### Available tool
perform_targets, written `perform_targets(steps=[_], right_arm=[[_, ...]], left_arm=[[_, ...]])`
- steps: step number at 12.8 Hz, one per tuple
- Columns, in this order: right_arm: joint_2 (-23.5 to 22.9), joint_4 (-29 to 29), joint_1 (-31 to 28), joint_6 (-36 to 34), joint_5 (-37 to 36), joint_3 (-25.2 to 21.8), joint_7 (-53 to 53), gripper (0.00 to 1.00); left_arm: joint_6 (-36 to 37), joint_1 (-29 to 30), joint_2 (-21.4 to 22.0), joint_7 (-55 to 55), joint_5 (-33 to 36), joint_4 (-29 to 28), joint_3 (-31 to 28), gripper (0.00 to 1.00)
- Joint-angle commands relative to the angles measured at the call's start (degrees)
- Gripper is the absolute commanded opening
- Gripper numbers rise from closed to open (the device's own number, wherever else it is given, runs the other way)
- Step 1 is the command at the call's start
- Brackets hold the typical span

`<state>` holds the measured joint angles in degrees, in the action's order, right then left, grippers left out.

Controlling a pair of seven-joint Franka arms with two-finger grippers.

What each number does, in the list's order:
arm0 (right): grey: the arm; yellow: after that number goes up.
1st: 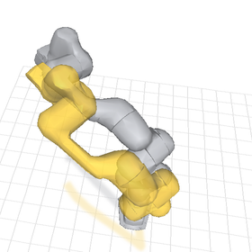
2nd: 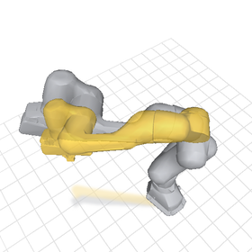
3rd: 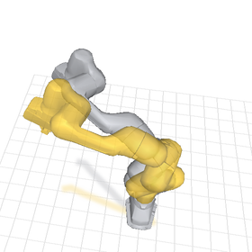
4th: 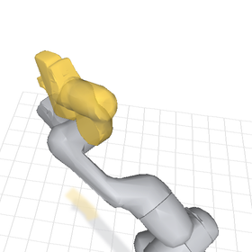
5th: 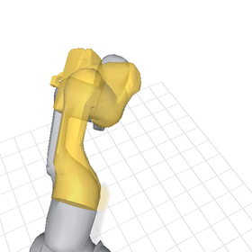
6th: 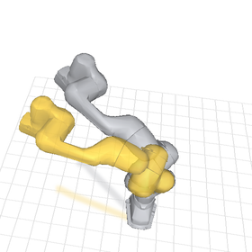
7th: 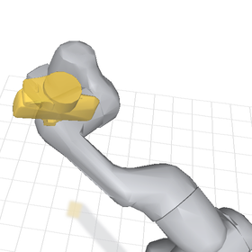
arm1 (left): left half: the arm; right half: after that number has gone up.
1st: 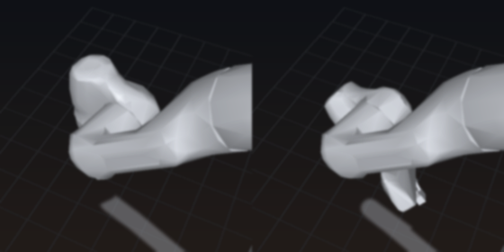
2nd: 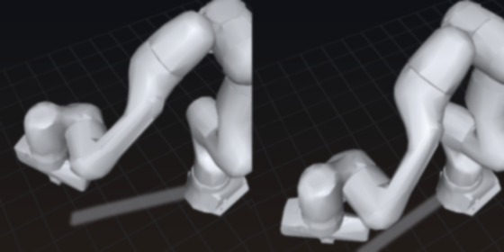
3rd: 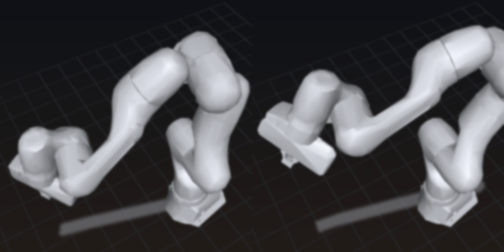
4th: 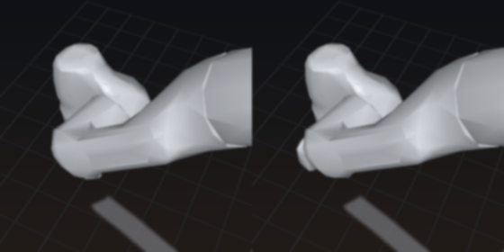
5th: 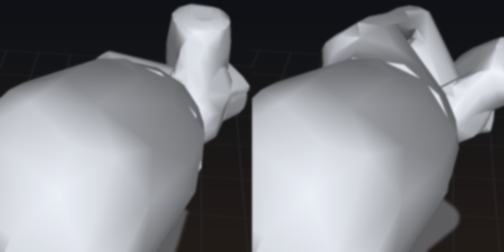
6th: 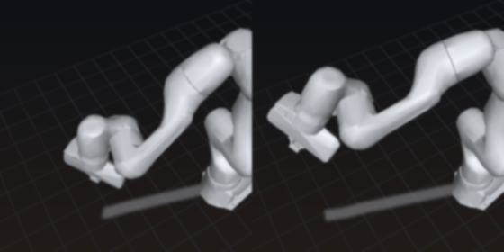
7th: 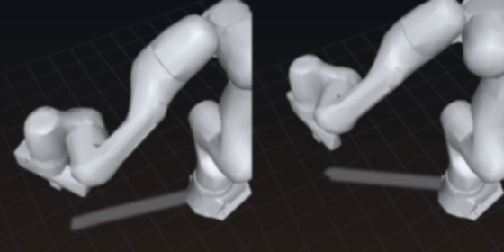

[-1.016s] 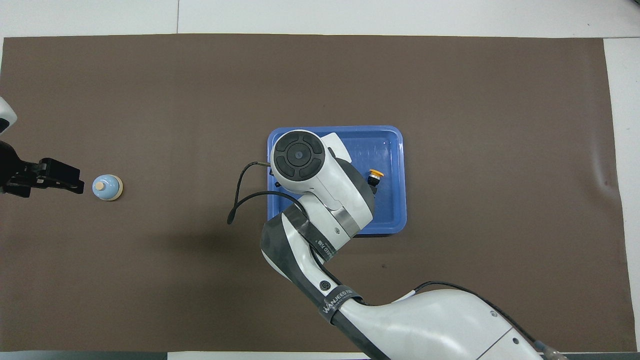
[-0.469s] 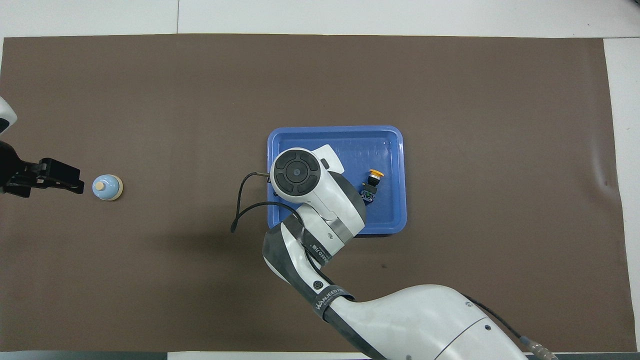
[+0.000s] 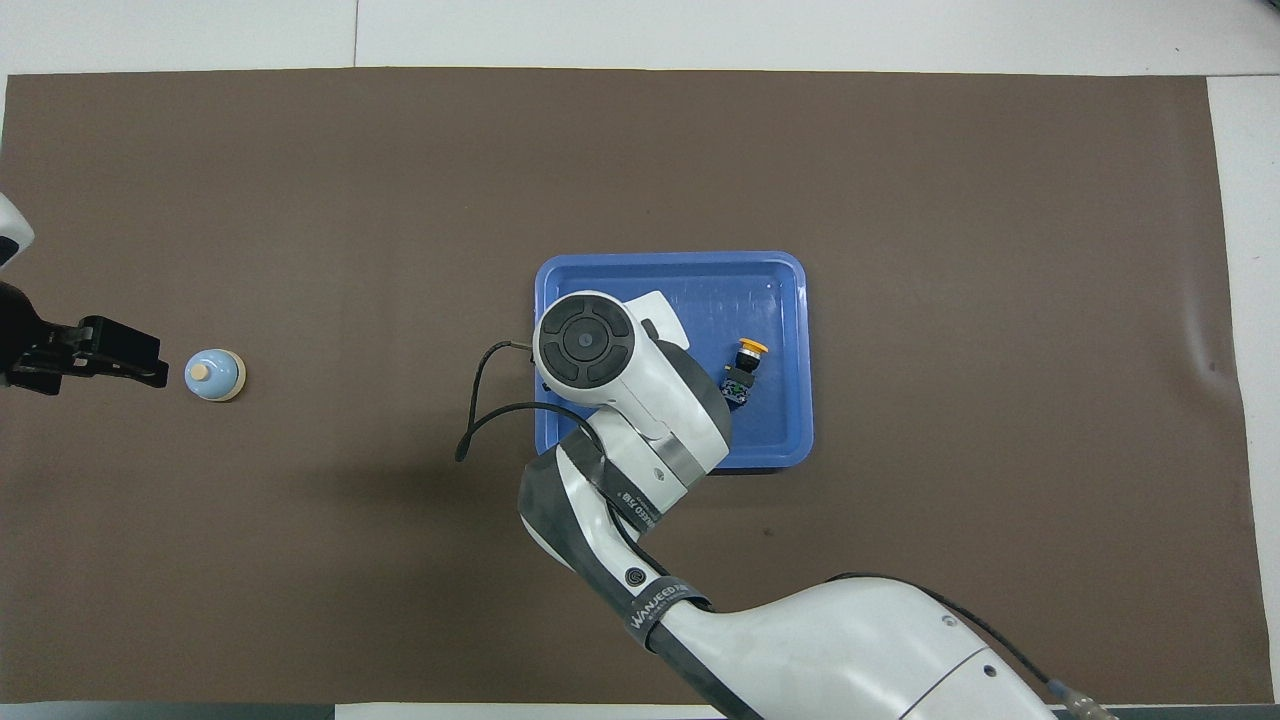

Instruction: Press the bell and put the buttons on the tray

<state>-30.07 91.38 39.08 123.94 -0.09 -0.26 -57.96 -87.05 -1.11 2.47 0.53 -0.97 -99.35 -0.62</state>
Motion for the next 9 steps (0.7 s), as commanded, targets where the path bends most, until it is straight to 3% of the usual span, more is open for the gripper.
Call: perform_targets(steps=[1,5,9], right_arm=[[5.26,-3.31,-5.4,-7.9,0.62,0.17,-0.06,1.0],[13.27,-2.61,-17.25,-18.89,1.32,0.18,21.23,1.0],[18.01,-2.26,-26.67,-27.59,1.32,0.09,44.03,1.0]], left_arm=[[-0.49,-0.04,0.51,-0.44,0.18,-0.06,-0.17,1.0],[-0.58,-0.04,0.51,-0.44,0.18,-0.06,-0.17,1.0],[-0.49,-0.12,0.51,-0.44,0.18,-0.06,-0.17,1.0]])
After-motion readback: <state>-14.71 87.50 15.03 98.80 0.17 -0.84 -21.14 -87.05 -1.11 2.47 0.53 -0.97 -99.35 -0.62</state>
